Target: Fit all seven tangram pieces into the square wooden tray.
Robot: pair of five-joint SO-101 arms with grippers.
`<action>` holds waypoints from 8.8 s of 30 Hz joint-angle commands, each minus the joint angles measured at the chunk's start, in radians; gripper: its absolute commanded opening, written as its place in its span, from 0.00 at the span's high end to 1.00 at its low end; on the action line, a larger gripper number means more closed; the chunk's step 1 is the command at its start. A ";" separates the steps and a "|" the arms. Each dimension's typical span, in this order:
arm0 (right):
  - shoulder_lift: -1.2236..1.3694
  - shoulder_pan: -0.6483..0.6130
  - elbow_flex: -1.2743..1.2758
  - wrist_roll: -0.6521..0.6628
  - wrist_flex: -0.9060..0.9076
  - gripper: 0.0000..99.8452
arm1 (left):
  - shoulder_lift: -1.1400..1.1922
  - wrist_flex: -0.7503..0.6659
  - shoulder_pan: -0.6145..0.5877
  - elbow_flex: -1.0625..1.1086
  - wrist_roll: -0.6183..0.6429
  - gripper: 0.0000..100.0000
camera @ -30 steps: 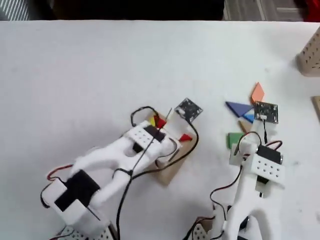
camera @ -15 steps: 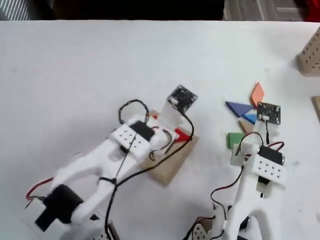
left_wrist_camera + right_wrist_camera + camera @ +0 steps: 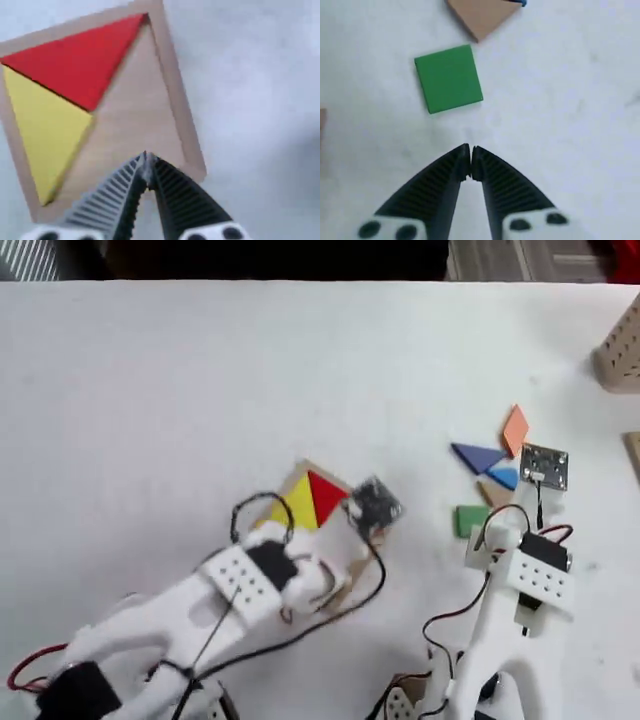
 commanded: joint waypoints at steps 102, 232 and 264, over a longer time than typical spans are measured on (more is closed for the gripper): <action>-0.018 0.360 -0.133 -0.014 0.018 0.98 | 0.286 0.130 -0.124 -0.163 -0.764 0.87; 1.526 -0.157 -1.903 0.095 0.743 0.80 | -0.237 -0.143 -0.829 0.153 -0.041 0.67; 1.047 -0.179 -1.074 -0.272 0.084 0.81 | -0.237 -0.138 -0.811 0.155 -0.043 0.67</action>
